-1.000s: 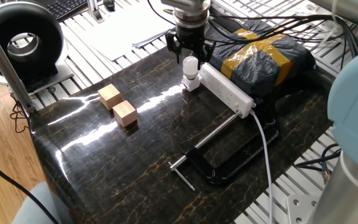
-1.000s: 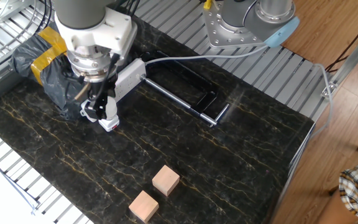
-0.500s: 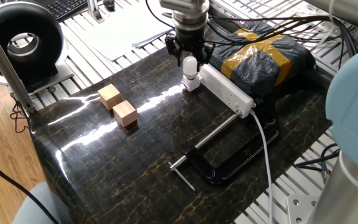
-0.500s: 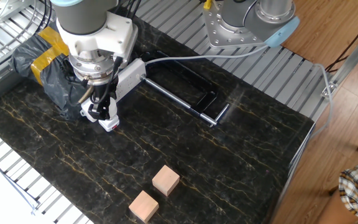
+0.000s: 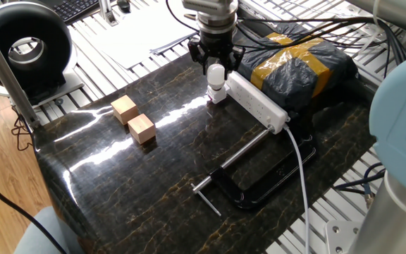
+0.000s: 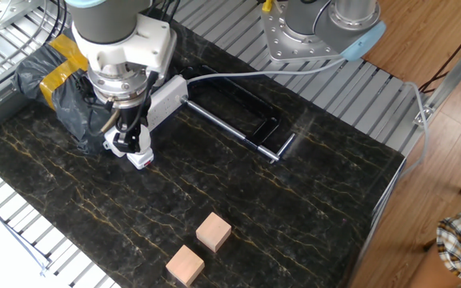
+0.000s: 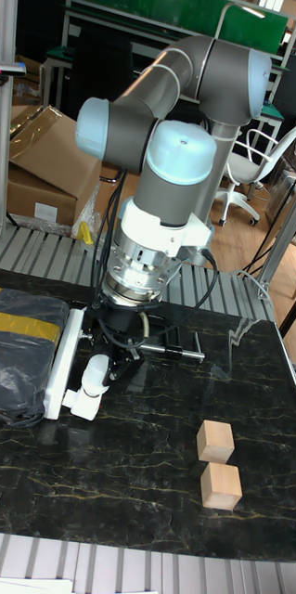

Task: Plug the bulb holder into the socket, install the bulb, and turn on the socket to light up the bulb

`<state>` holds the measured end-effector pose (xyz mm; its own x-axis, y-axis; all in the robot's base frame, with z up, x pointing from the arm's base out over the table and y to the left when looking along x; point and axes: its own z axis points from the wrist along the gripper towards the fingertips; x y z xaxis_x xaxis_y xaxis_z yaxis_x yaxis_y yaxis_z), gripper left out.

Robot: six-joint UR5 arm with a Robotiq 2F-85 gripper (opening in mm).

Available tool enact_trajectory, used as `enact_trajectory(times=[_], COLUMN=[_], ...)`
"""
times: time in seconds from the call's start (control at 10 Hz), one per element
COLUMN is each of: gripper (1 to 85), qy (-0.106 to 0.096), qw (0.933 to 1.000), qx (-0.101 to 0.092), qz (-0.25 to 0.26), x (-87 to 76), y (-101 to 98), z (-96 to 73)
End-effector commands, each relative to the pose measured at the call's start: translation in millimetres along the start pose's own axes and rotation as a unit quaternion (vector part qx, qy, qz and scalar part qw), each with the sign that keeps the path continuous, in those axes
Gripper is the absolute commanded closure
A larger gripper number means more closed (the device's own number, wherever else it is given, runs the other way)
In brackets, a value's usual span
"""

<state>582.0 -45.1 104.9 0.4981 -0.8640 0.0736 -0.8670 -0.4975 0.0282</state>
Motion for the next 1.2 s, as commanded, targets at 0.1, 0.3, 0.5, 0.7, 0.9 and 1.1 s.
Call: enact_trajectory(times=[0.1,0.3,0.5,0.7,0.9,1.1], gripper=[34.7,41.3,46.7,52.7,60.7,61.7], qy=[-0.005,-0.002,-0.004,-0.007,-0.003,-0.012], qw=[0.9999,1.0,1.0,0.9992,0.997,0.9953], qx=[0.004,0.002,-0.001,-0.004,-0.008,-0.013], qz=[-0.013,-0.008,0.003,0.039,0.077,0.095], x=[0.3,1.0,-1.3,-4.5,-6.3,-8.3], y=[-1.9,-1.4,-0.1,0.0,-2.3,-2.6], z=[-0.7,-0.6,-0.2,-1.3,-0.7,5.5])
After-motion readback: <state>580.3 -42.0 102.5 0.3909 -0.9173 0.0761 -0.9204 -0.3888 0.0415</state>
